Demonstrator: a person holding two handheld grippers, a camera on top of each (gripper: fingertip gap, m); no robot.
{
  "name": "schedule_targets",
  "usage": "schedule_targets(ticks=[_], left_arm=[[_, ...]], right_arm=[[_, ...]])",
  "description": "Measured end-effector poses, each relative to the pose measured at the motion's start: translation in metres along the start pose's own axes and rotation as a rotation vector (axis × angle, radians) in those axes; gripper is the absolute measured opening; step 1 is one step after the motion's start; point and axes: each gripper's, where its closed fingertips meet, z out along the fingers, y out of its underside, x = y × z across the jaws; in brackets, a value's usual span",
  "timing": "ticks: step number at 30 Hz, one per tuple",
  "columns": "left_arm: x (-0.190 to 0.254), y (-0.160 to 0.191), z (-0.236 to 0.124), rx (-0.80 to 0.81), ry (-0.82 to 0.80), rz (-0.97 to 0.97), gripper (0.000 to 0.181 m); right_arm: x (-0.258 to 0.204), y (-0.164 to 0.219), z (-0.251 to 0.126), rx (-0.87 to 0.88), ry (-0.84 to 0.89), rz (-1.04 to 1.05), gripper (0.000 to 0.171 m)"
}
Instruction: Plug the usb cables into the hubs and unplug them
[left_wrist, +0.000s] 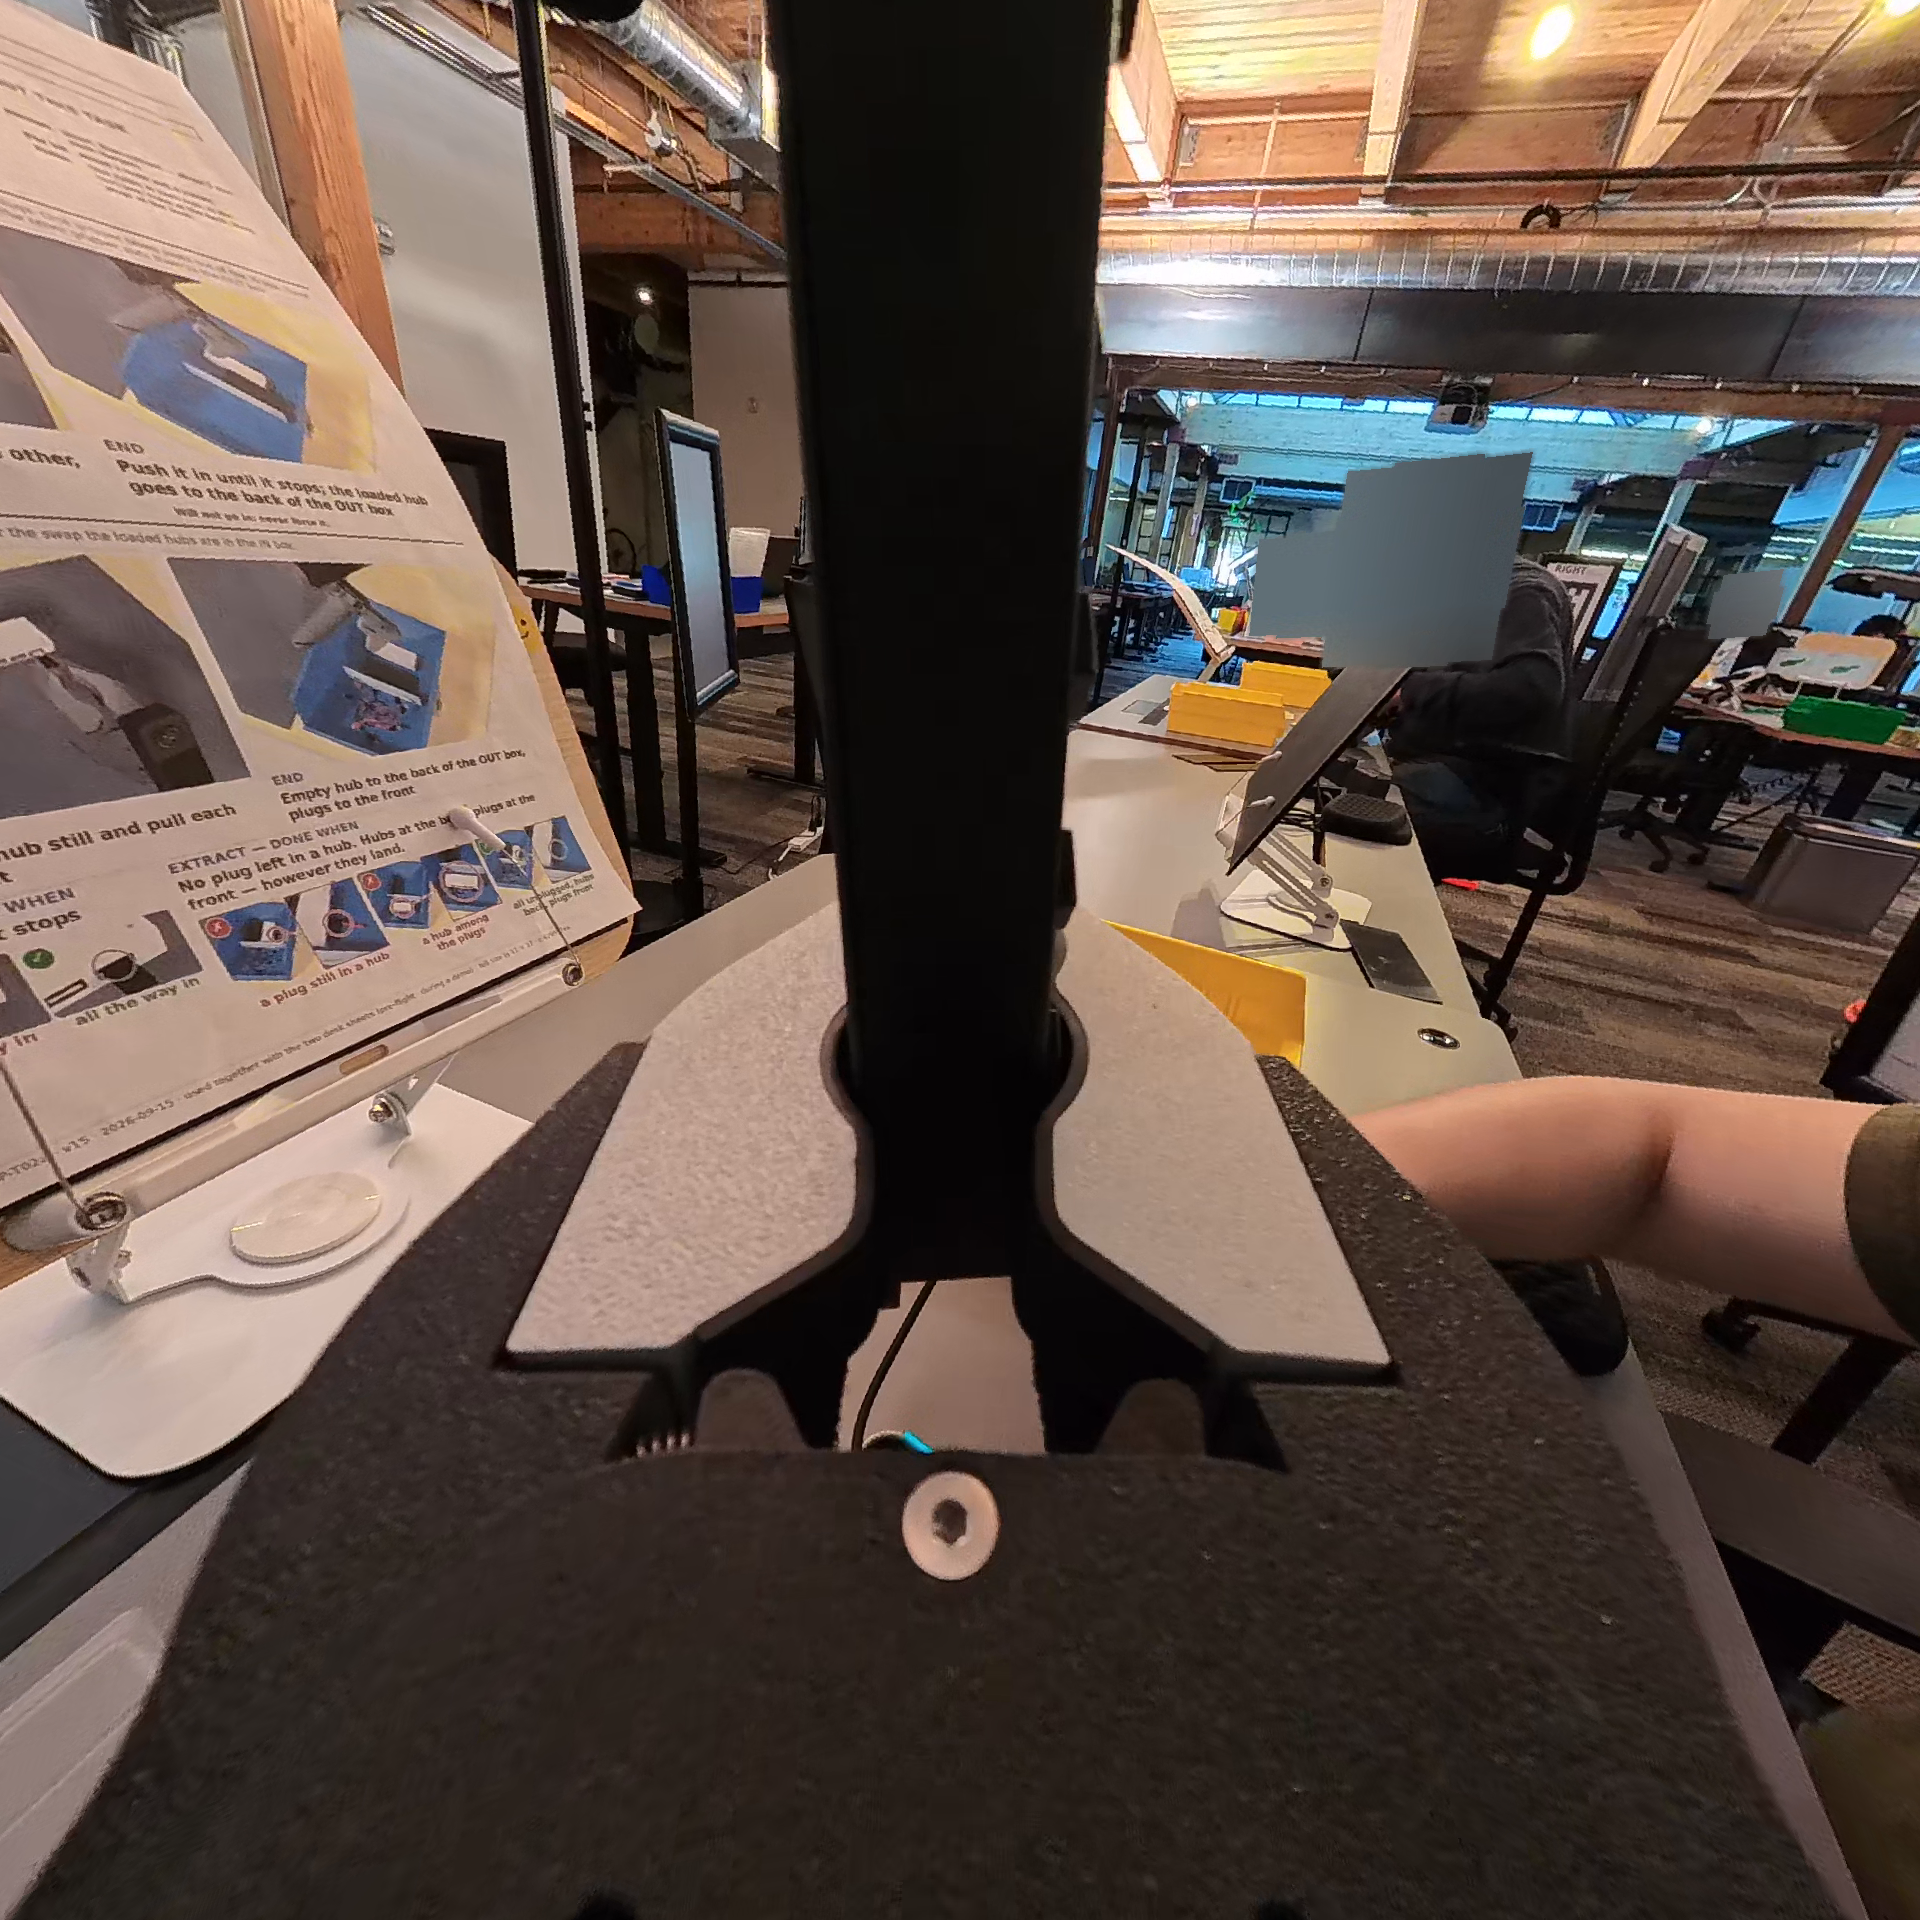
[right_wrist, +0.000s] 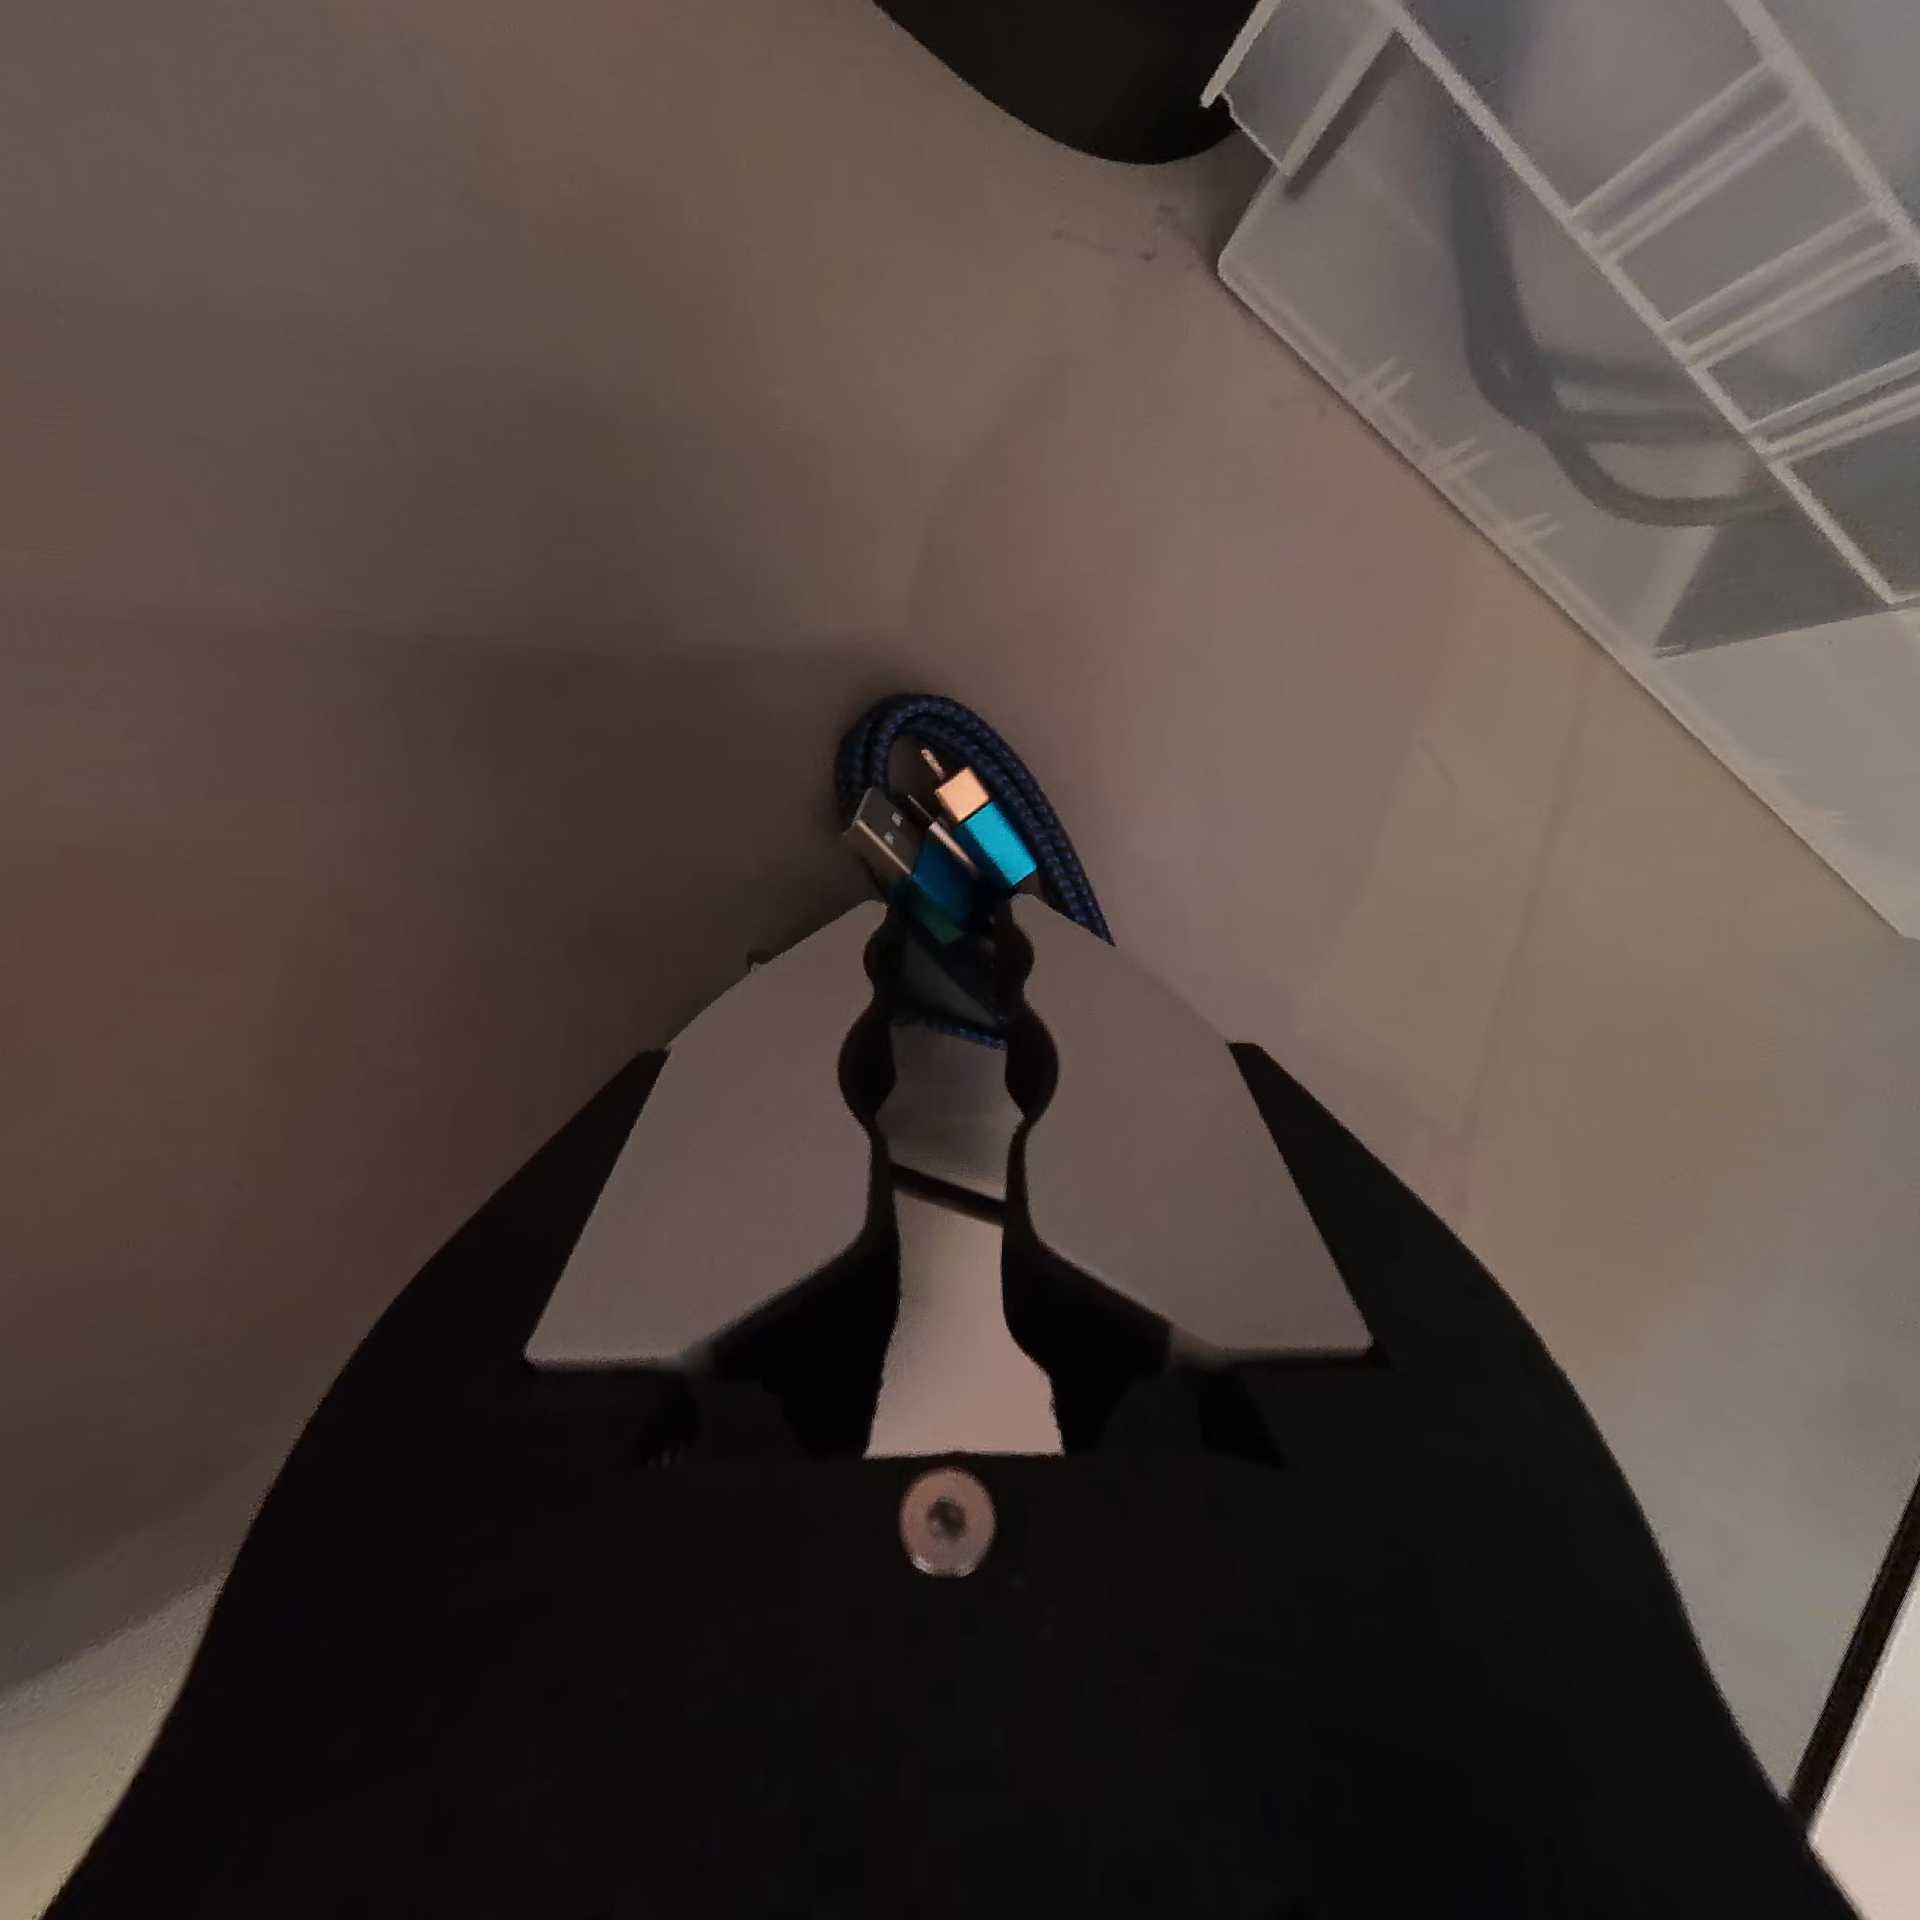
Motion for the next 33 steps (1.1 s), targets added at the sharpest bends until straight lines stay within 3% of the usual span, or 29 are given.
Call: schedule_targets(ticks=[3, 8, 14, 24, 28, 33], left_arm=[[0.001, 0.002, 0.002, -0.006, 0.002, 0.003, 0.026], [0.002, 0.004, 0.003, -0.016, 0.007, 0.003, 0.026], [0.0, 0.002, 0.002, -0.006, 0.004, 0.0, 0.025], [0.002, 0.004, 0.003, -0.013, 0.006, 0.002, 0.026], [0.003, 0.006, 0.006, -0.021, 0.009, 0.002, 0.026], [0.002, 0.008, 0.007, -0.028, 0.004, 0.004, 0.026]], right_arm=[[0.002, -0.002, 0.002, 0.01, -0.038, 0.124, 0.016], [0.002, -0.023, -0.004, 0.227, -0.142, 0.377, 0.012], [0.026, -0.041, -0.032, 0.412, -0.047, 0.535, 0.01], [0.039, -0.056, -0.081, 0.688, -0.22, 0.988, 0.01], [0.044, -0.035, -0.062, 0.582, -0.134, 0.998, 0.01], [0.045, -0.035, -0.05, 0.567, -0.123, 1.029, 0.01]])
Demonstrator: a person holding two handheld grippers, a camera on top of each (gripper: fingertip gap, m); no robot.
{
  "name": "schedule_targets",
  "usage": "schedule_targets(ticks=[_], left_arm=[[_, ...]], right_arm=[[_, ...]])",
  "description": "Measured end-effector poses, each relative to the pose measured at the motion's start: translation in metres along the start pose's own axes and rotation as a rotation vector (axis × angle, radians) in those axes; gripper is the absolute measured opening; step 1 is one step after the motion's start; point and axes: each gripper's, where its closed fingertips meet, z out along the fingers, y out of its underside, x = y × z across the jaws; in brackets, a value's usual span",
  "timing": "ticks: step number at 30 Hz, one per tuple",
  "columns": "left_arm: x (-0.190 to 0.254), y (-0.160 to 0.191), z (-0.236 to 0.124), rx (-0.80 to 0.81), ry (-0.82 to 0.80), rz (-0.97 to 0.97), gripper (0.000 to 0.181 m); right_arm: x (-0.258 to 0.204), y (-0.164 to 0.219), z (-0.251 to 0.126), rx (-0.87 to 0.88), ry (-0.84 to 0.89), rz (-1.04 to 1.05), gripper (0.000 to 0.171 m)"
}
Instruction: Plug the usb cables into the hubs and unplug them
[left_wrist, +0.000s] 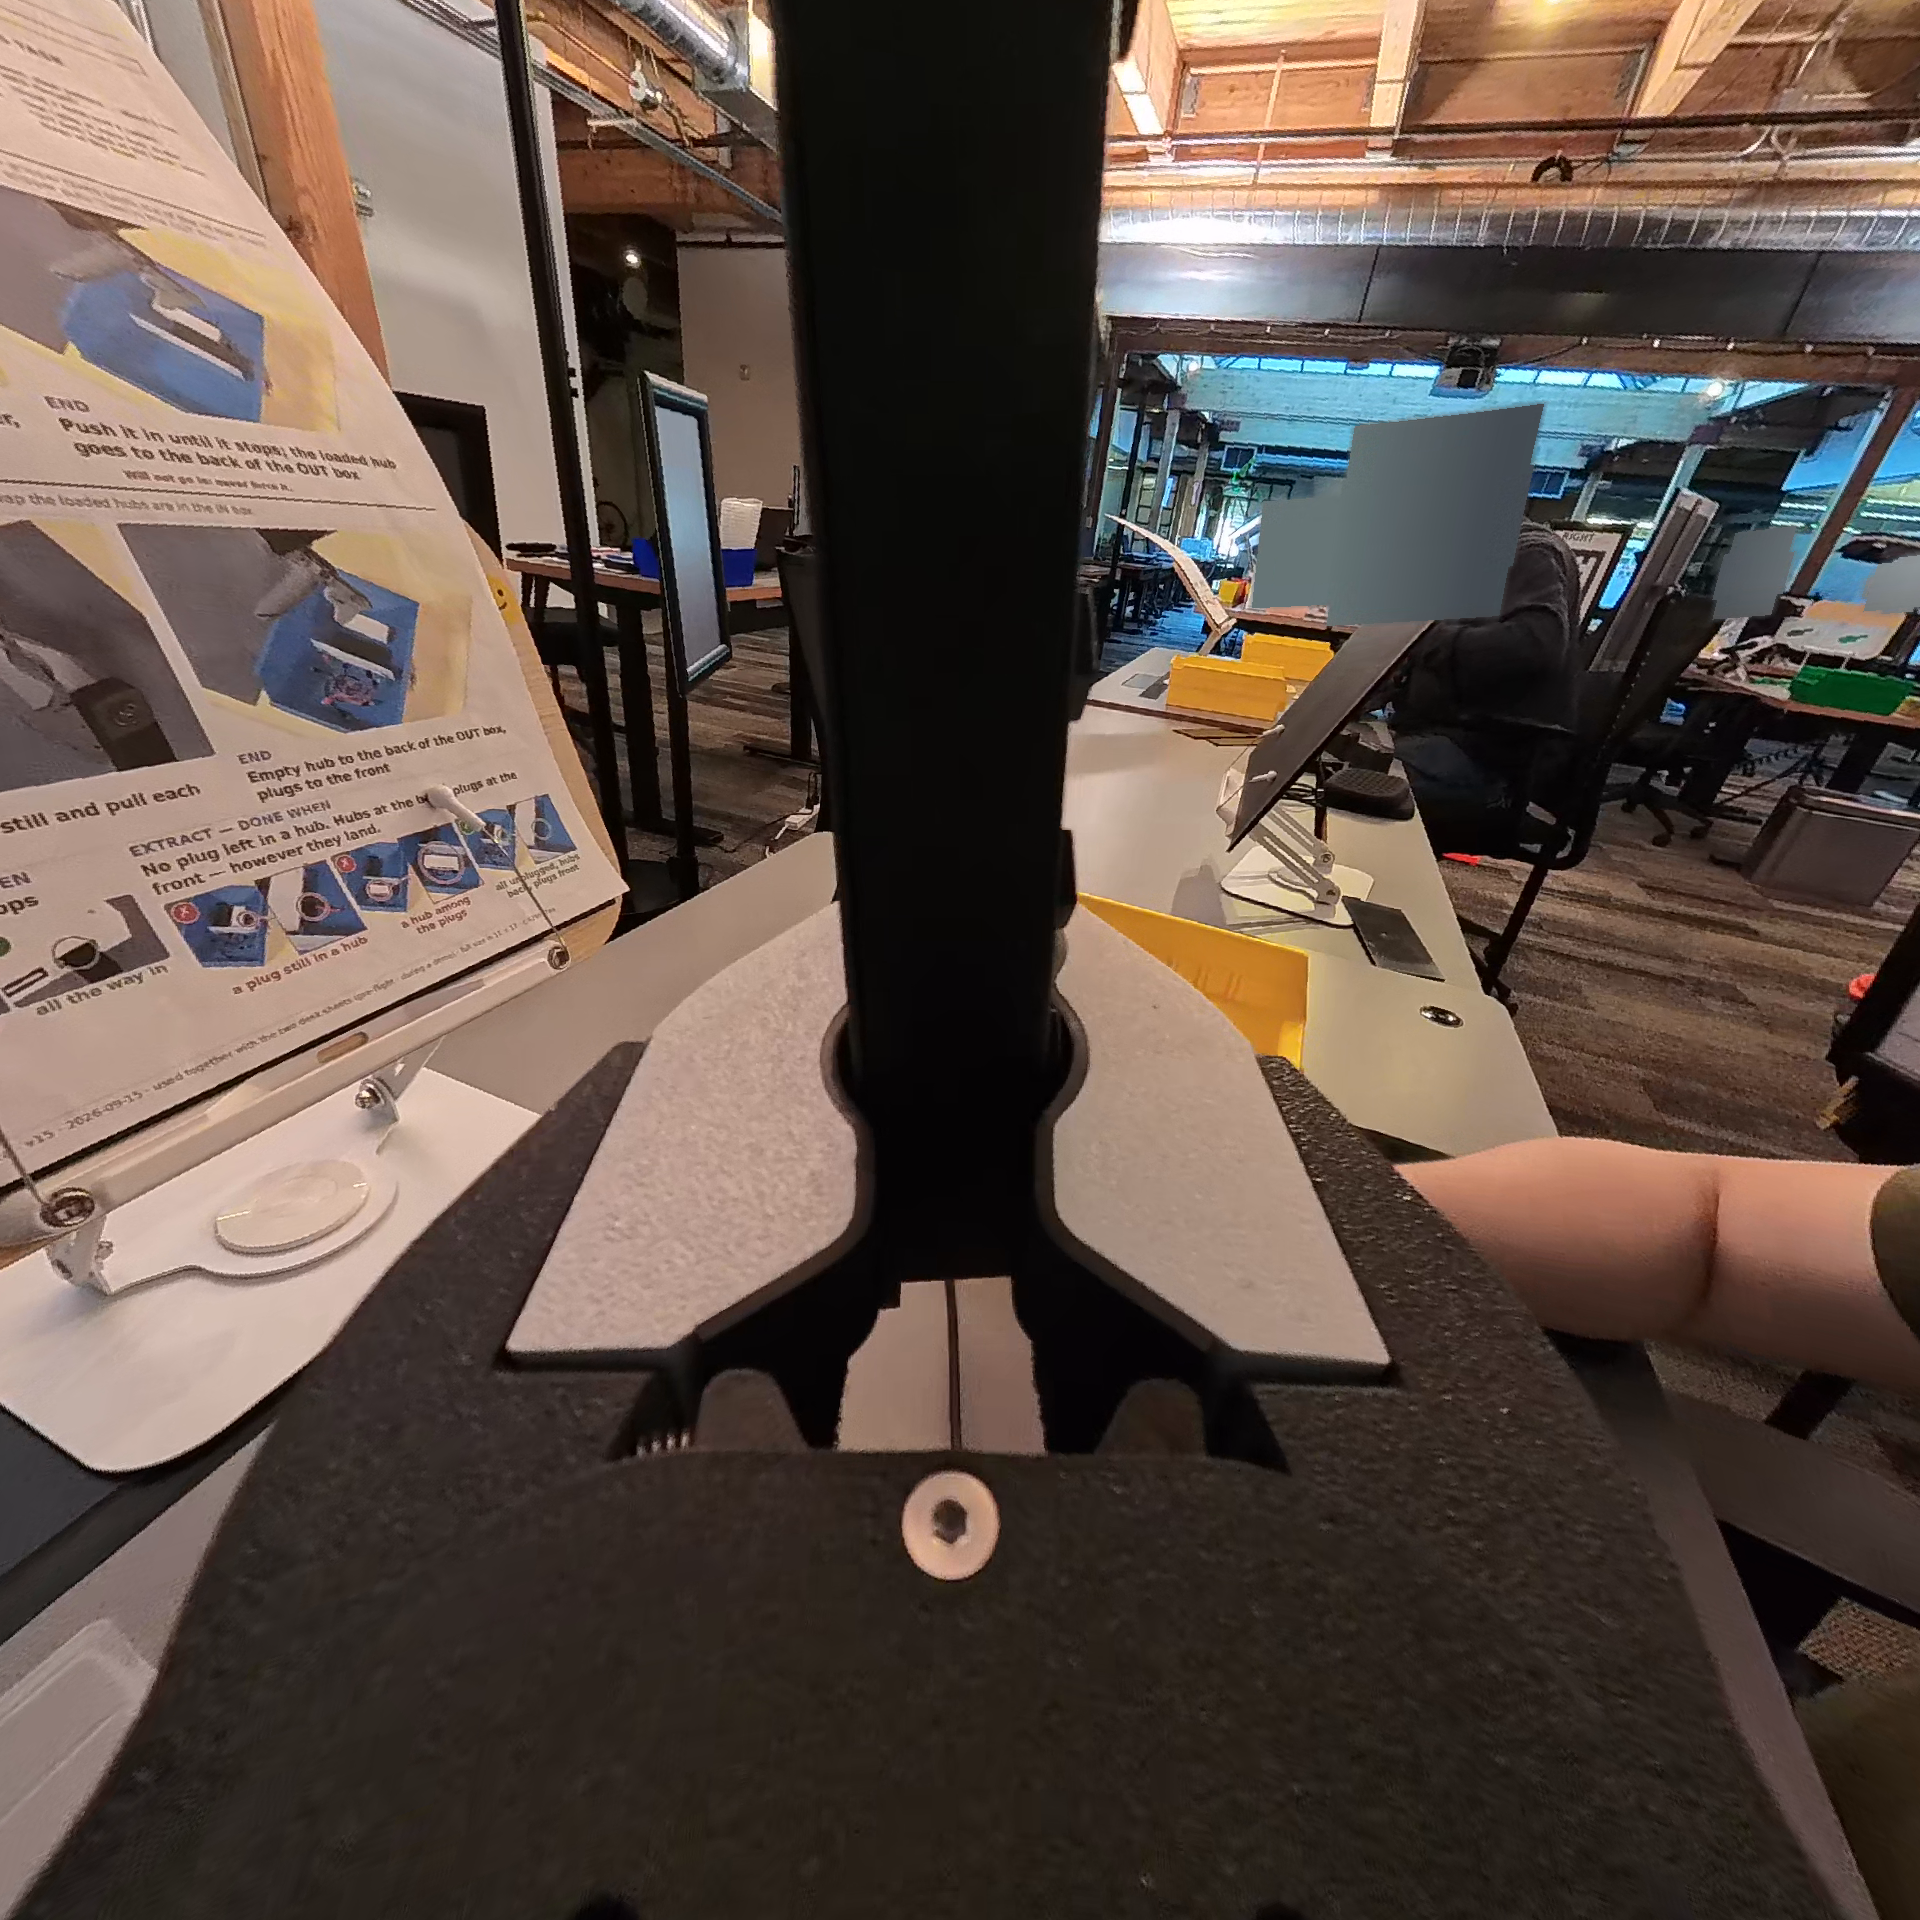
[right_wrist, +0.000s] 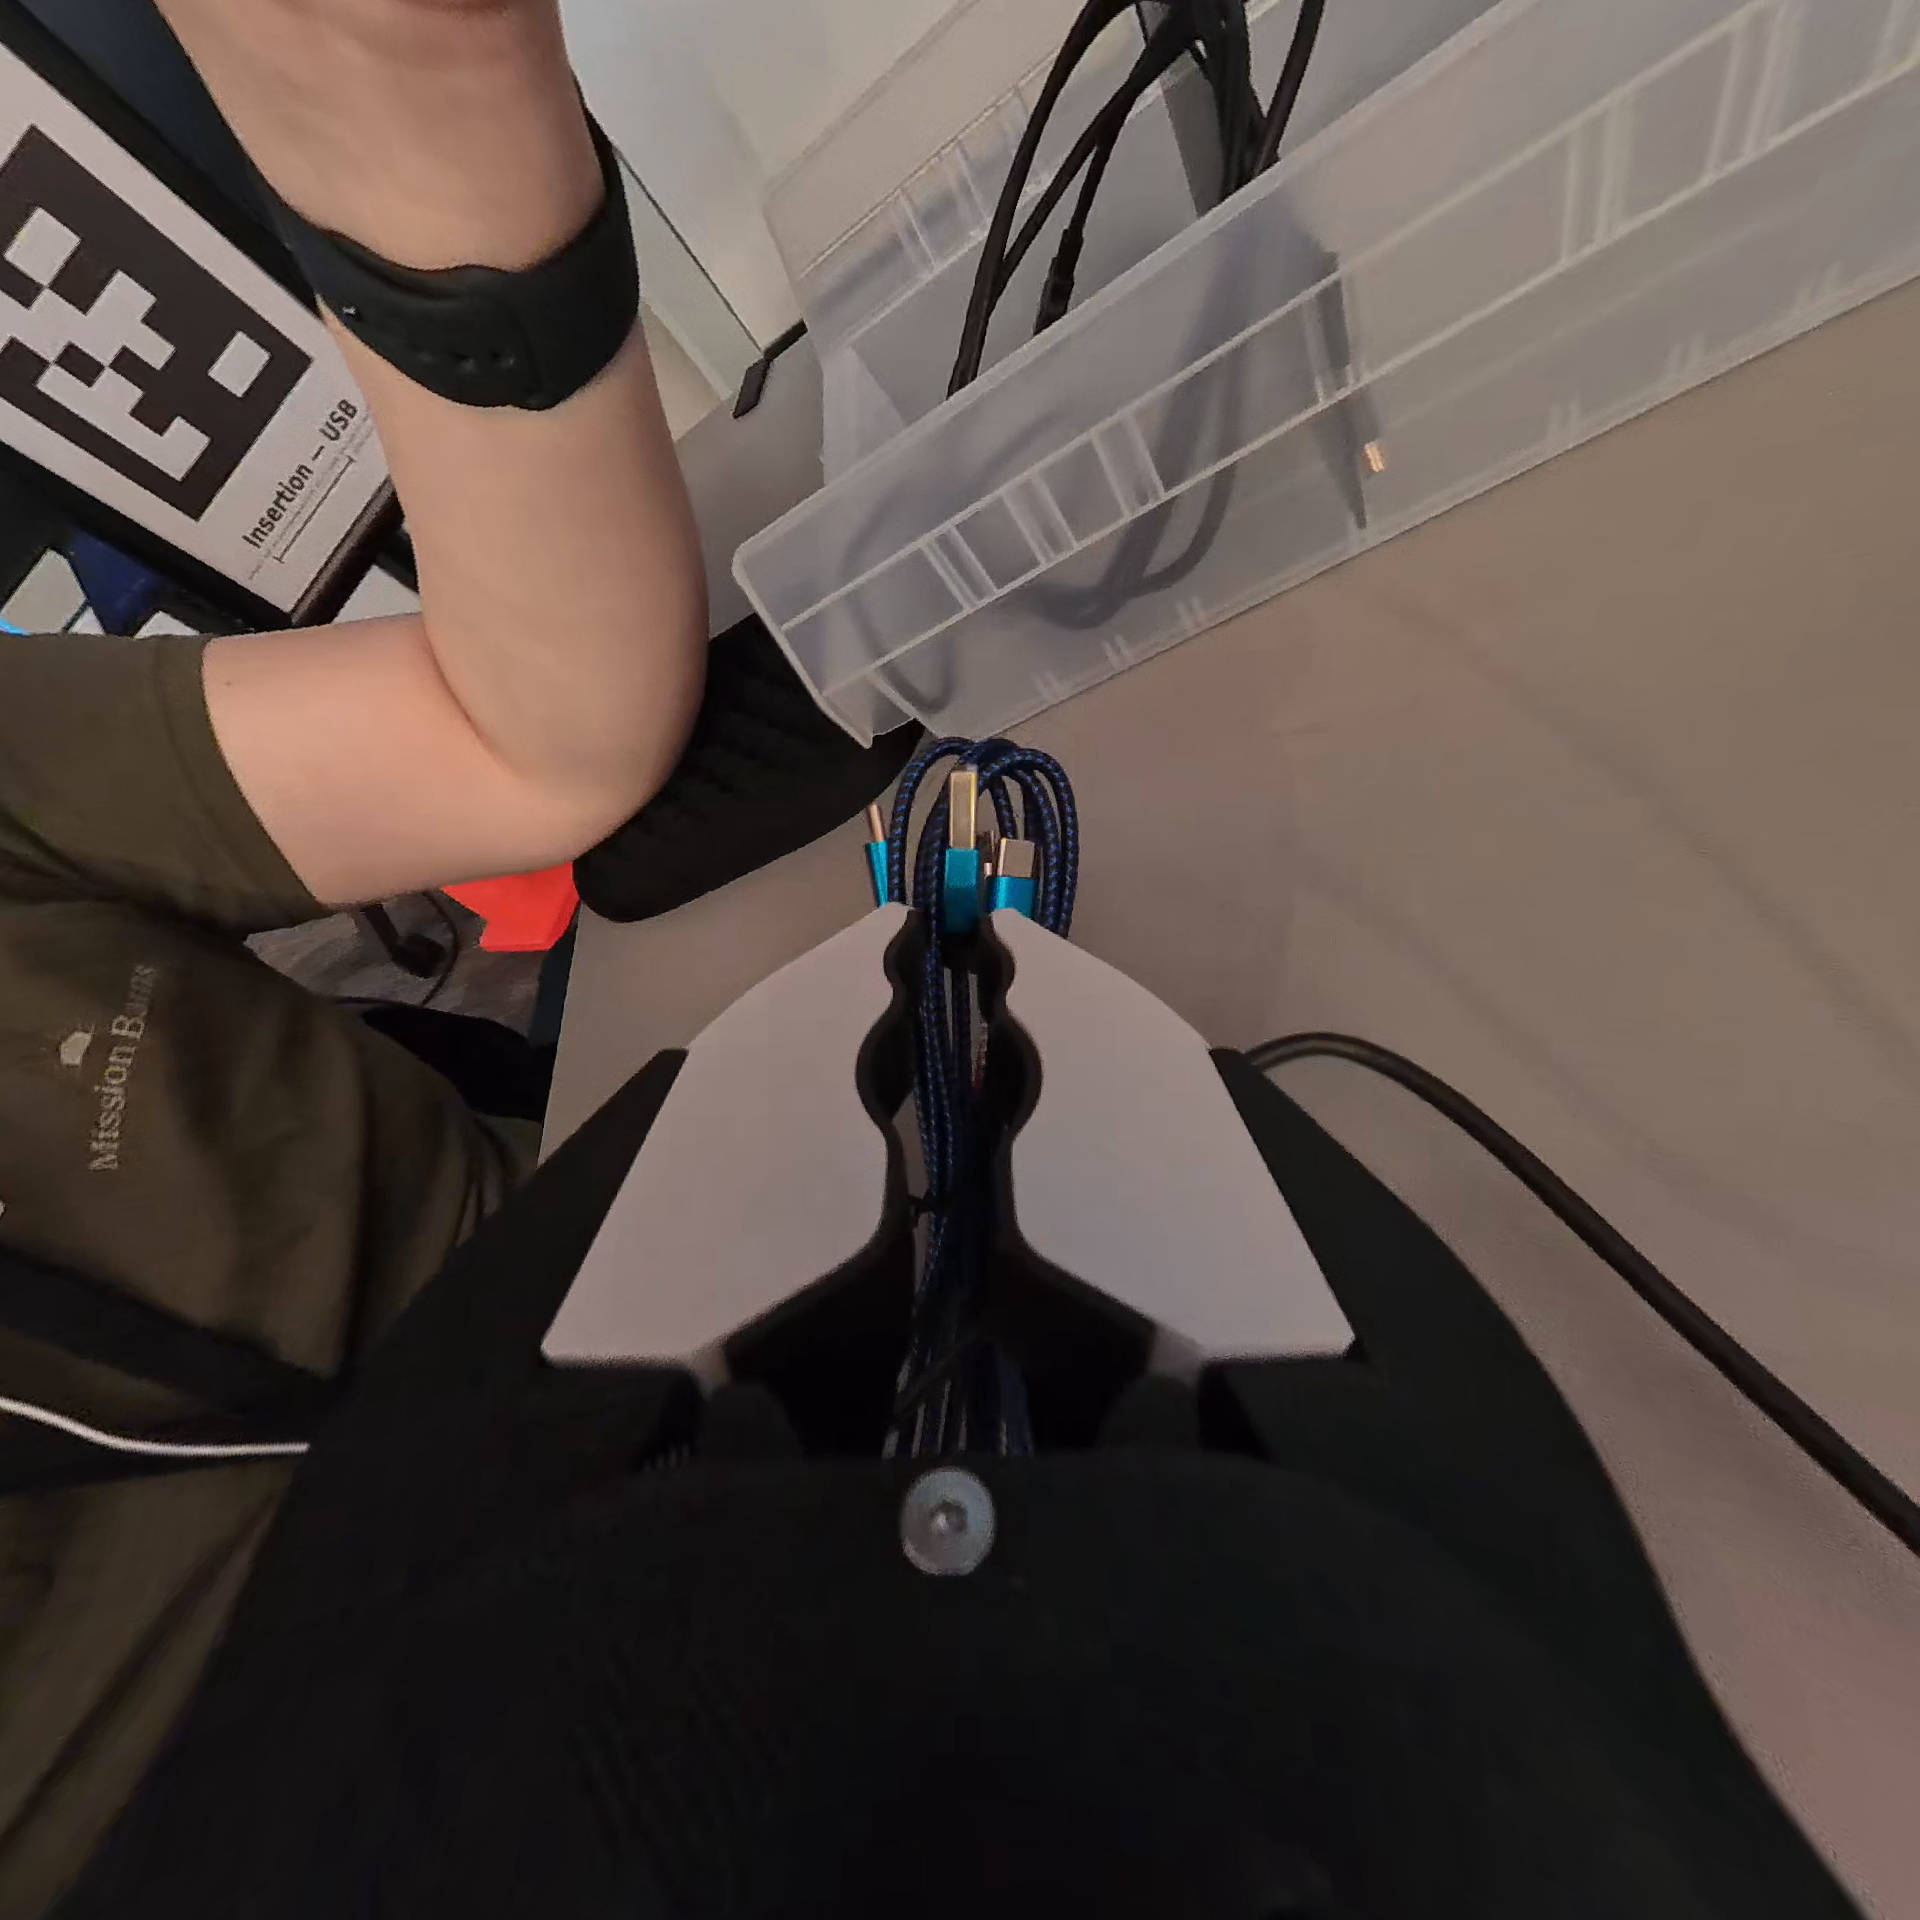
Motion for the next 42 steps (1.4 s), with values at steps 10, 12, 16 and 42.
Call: schedule_targets(ticks=[10, 12, 16, 42], left_arm=[[-0.002, 0.003, 0.002, -0.008, -0.004, -0.004, 0.026], [-0.002, 0.003, 0.002, -0.008, -0.004, -0.003, 0.026], [-0.002, 0.004, 0.002, -0.009, -0.002, -0.007, 0.025], [-0.002, 0.003, 0.001, -0.007, -0.006, -0.003, 0.025]], right_arm=[[0.016, 0.009, 0.013, -0.024, 0.04, 0.043, 0.01], [0.026, 0.016, 0.015, -0.088, 0.124, -0.043, 0.011], [0.036, 0.028, 0.02, -0.176, 0.189, -0.089, 0.012], [0.027, 0.045, 0.035, -0.324, 0.249, -0.258, 0.003]])
